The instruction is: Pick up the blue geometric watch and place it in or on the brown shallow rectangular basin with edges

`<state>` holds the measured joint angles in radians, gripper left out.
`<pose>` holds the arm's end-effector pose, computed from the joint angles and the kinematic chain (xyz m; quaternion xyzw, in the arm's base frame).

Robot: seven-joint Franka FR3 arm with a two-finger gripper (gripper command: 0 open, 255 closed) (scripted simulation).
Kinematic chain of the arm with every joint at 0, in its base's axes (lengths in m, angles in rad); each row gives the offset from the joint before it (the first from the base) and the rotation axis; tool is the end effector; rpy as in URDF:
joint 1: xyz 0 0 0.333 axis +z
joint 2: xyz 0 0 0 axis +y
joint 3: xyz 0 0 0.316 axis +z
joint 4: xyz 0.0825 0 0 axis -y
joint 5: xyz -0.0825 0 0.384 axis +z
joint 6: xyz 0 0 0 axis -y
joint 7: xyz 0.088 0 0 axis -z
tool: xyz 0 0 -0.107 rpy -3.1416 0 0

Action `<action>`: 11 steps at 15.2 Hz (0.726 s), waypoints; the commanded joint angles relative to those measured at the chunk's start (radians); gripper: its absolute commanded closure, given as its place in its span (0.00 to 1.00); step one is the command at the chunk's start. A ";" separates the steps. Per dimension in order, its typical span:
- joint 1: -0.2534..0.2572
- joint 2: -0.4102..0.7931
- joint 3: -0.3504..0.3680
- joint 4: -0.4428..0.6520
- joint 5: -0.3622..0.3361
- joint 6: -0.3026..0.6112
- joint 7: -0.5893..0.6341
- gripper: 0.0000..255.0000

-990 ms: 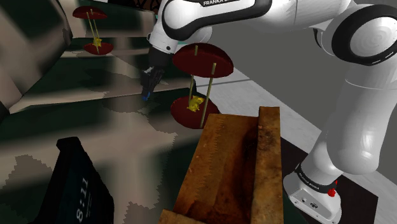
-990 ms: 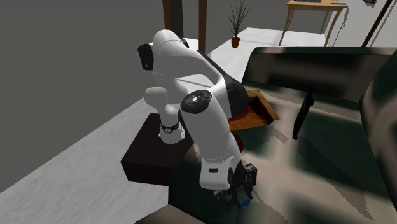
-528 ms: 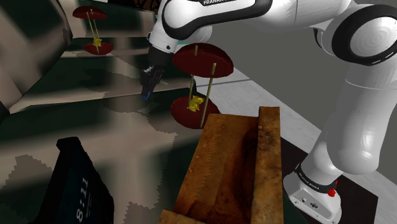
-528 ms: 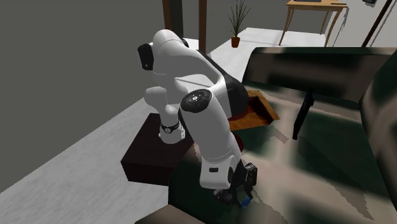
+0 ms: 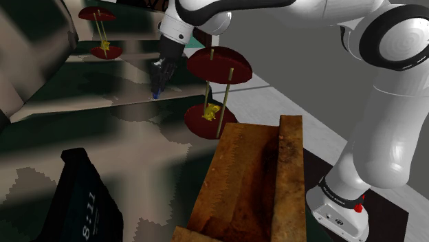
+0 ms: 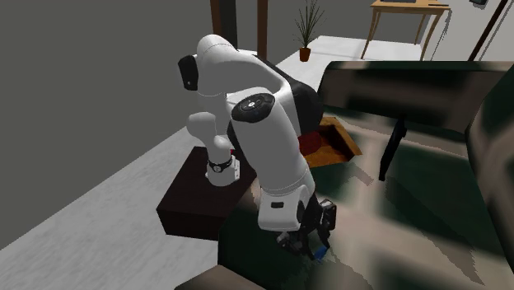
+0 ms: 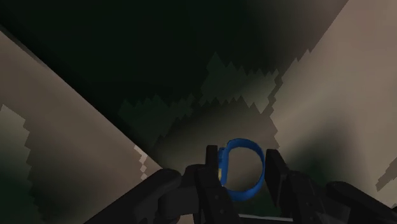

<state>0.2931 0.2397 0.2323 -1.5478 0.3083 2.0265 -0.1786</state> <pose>0.5684 0.3316 0.5426 -0.9359 -0.2834 -0.0886 0.1896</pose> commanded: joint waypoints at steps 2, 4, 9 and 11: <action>0.000 -0.001 0.000 0.038 -0.005 -0.038 0.013 1.00; 0.000 0.001 -0.001 0.067 -0.009 -0.064 0.021 1.00; 0.002 0.010 -0.001 0.146 -0.019 -0.130 0.044 1.00; 0.003 0.016 -0.001 0.181 -0.023 -0.158 0.053 1.00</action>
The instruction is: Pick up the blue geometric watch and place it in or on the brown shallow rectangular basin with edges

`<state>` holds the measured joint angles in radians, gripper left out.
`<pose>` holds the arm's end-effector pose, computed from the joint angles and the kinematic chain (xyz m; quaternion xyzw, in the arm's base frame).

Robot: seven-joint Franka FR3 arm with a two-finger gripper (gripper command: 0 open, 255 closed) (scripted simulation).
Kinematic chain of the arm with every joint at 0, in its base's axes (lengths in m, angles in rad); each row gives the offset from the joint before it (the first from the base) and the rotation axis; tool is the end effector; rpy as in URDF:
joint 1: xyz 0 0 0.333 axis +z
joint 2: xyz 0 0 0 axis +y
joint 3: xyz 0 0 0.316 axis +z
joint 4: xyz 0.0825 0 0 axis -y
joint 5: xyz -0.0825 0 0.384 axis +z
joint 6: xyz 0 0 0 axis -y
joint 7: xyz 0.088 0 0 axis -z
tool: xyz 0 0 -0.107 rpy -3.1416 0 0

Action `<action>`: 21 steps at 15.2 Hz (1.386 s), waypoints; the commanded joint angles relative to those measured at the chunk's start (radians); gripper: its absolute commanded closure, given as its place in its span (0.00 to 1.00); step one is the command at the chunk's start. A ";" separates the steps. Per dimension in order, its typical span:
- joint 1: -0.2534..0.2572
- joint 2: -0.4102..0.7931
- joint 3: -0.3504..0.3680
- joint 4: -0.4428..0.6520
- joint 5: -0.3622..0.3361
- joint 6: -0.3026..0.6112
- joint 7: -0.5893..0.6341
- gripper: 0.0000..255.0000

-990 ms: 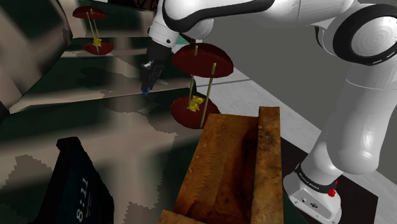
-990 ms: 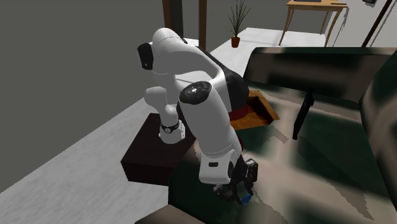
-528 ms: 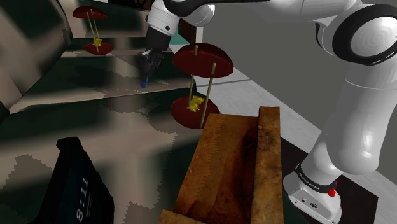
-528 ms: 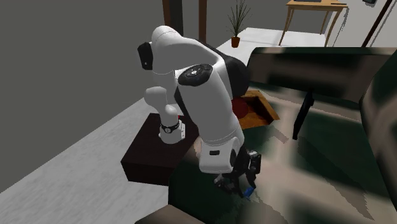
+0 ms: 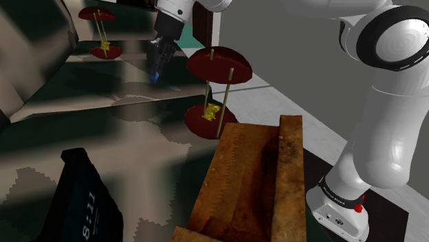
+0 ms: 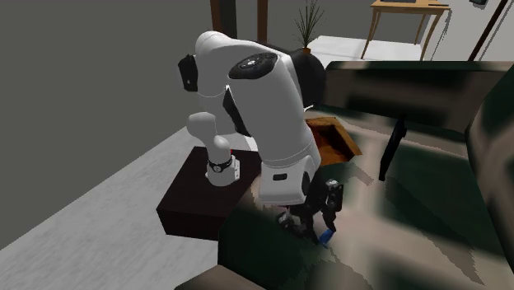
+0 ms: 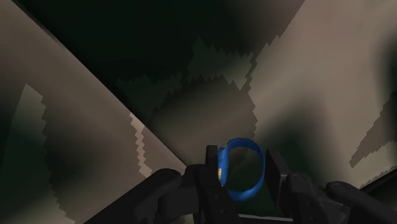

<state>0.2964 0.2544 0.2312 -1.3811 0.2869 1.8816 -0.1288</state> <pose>0.5679 0.3321 0.6013 -0.9359 -0.2835 -0.0887 0.1897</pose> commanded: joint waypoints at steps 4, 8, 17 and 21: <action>0.002 0.018 0.000 0.091 -0.010 -0.070 0.022 1.00; 0.006 0.042 0.000 0.178 -0.020 -0.132 0.043 1.00; 0.010 -0.120 0.012 0.017 0.009 -0.121 0.067 1.00; 0.019 -0.282 0.024 -0.179 0.044 -0.075 0.078 1.00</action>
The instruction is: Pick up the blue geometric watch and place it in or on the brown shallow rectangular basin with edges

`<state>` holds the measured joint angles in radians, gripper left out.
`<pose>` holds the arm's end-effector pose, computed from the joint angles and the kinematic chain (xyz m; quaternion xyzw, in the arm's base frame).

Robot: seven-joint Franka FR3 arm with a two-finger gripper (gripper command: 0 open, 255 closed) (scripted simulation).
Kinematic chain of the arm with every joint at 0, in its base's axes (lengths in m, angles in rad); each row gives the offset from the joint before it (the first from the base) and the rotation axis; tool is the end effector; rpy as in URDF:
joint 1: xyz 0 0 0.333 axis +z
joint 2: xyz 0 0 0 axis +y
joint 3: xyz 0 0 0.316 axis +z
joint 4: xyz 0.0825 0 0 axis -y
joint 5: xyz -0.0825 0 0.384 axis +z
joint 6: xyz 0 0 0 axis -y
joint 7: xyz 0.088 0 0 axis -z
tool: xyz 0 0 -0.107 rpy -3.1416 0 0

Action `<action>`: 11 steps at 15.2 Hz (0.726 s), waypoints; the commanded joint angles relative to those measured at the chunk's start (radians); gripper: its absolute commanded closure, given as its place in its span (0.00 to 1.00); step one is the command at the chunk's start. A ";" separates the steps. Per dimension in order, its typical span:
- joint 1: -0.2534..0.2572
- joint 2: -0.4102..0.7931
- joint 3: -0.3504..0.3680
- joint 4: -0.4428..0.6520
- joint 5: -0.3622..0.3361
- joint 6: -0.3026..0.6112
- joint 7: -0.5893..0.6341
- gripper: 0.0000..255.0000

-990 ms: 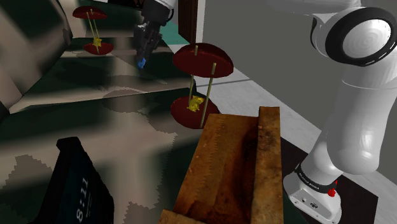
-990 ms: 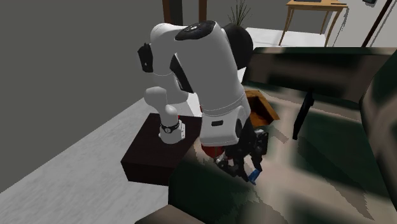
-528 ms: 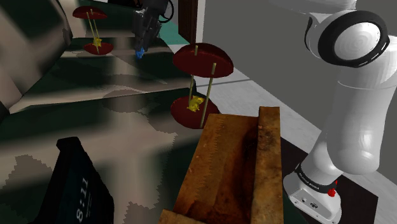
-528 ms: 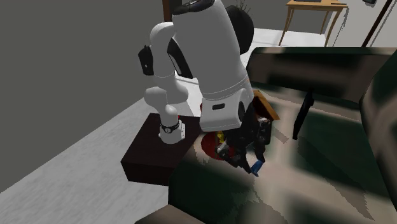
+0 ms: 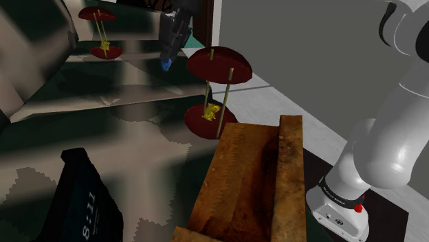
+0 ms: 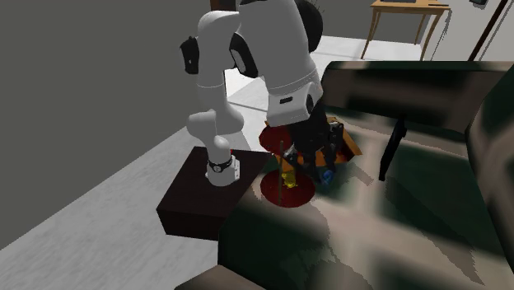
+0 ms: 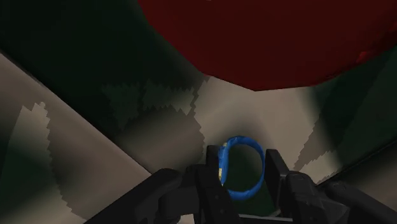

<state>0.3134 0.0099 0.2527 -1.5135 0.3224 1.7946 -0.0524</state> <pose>0.4742 0.3322 0.6739 -0.9357 -0.2840 -0.0883 0.1897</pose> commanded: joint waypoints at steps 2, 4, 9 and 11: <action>0.009 -0.112 0.009 -0.129 0.025 0.026 0.011 1.00; 0.018 -0.183 0.016 -0.204 0.041 0.036 0.023 1.00; 0.047 -0.351 0.036 -0.360 0.080 0.044 0.062 1.00; 0.060 -0.414 0.045 -0.413 0.095 0.041 0.081 1.00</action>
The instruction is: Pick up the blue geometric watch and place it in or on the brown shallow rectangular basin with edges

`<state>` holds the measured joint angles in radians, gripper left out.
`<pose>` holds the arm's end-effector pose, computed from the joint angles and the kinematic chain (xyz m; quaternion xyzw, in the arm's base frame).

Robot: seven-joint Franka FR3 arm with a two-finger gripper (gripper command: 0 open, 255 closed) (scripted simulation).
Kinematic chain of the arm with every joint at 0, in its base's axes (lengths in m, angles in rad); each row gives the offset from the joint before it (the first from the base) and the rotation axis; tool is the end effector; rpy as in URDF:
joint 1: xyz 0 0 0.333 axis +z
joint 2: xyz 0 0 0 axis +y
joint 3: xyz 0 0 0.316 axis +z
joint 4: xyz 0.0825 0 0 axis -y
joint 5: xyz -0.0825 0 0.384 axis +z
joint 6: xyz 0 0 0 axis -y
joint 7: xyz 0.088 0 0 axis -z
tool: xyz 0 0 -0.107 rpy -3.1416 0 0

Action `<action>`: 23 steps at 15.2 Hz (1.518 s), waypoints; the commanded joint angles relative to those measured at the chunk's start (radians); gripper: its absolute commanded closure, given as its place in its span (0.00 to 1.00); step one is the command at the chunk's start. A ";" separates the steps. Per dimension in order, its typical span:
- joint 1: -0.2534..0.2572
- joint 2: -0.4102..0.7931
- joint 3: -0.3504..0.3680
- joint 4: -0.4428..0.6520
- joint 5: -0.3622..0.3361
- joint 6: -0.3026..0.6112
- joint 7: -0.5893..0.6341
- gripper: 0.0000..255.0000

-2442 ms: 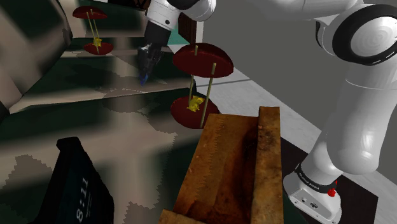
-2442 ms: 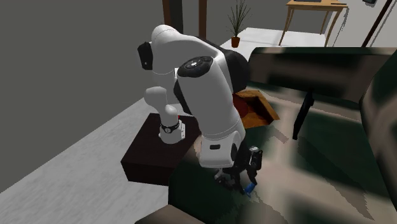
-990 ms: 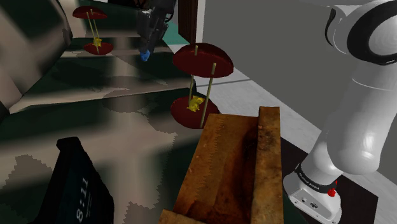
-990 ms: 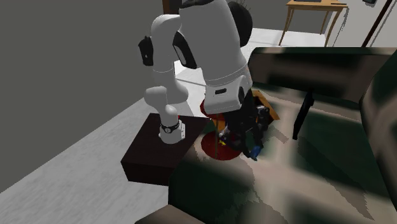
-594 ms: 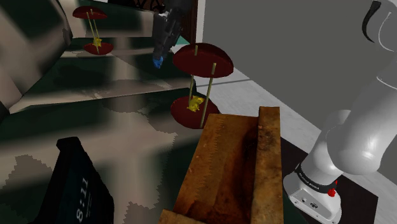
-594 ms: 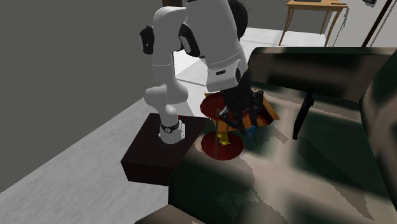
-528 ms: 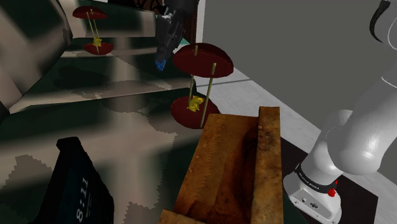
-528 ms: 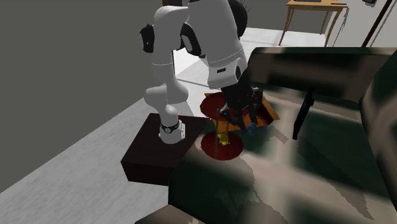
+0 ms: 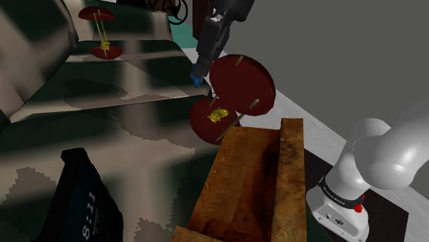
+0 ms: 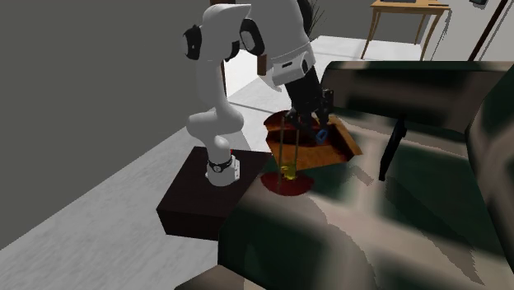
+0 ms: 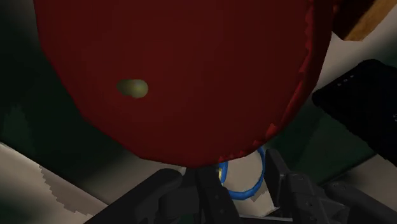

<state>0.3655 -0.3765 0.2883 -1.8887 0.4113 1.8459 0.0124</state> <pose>0.3313 0.3292 0.6846 -0.9336 -0.2841 -0.1003 0.1939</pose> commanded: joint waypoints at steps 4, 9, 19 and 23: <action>0.038 -0.150 0.031 -0.128 0.035 -0.022 0.062 1.00; 0.079 -0.291 0.065 -0.213 0.073 -0.051 0.132 1.00; 0.123 -0.420 0.112 -0.370 0.126 -0.002 0.167 1.00; 0.130 -0.435 0.123 -0.431 0.142 0.043 0.153 1.00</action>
<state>0.4941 -0.8075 0.4101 -2.3038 0.5492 1.8776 0.1705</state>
